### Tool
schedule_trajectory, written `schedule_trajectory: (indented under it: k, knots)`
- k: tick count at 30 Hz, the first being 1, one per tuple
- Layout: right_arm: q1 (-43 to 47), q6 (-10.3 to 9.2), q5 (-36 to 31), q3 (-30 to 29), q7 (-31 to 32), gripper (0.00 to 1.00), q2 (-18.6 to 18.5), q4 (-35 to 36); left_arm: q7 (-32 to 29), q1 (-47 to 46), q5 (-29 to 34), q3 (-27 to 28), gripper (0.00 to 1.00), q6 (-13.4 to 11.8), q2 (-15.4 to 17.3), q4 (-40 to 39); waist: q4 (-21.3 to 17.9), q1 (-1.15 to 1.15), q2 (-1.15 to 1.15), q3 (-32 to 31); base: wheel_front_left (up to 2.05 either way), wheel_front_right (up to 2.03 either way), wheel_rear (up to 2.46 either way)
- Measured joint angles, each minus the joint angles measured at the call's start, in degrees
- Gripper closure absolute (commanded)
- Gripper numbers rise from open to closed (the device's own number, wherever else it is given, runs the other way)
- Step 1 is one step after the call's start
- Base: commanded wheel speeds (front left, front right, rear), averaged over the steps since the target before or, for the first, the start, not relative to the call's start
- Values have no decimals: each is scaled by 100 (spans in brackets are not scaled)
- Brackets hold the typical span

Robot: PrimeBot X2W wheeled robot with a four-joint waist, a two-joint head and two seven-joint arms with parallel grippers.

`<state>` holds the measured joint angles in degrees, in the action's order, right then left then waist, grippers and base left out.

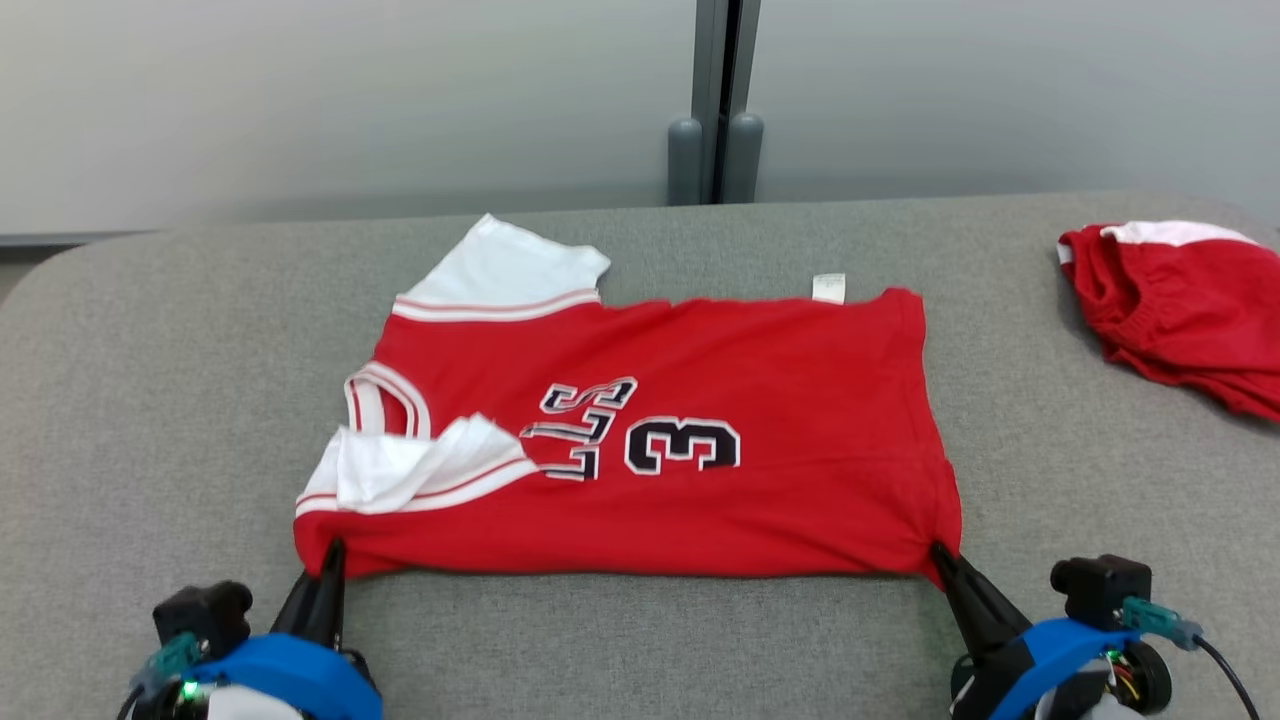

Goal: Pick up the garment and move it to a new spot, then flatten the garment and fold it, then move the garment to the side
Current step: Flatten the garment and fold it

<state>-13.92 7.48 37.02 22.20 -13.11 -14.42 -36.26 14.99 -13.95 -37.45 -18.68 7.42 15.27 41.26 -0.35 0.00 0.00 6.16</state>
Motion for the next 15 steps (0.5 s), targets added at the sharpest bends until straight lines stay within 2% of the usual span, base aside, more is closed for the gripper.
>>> schedule_trajectory:
  k: [8, 15]
  knots:
    - [916, 1, 36, -75, 301, 100, -316, 1001, -1, 1322, 268, 364, 100, -254, -71, -1022, 52, -1, 0, -267, 0, 0, 0]
    - [1802, 1, -77, -714, 883, 100, -339, 1927, -36, 2108, 333, 433, 100, -530, -27, -1813, 180, 0, 0, -351, 0, 0, 0]
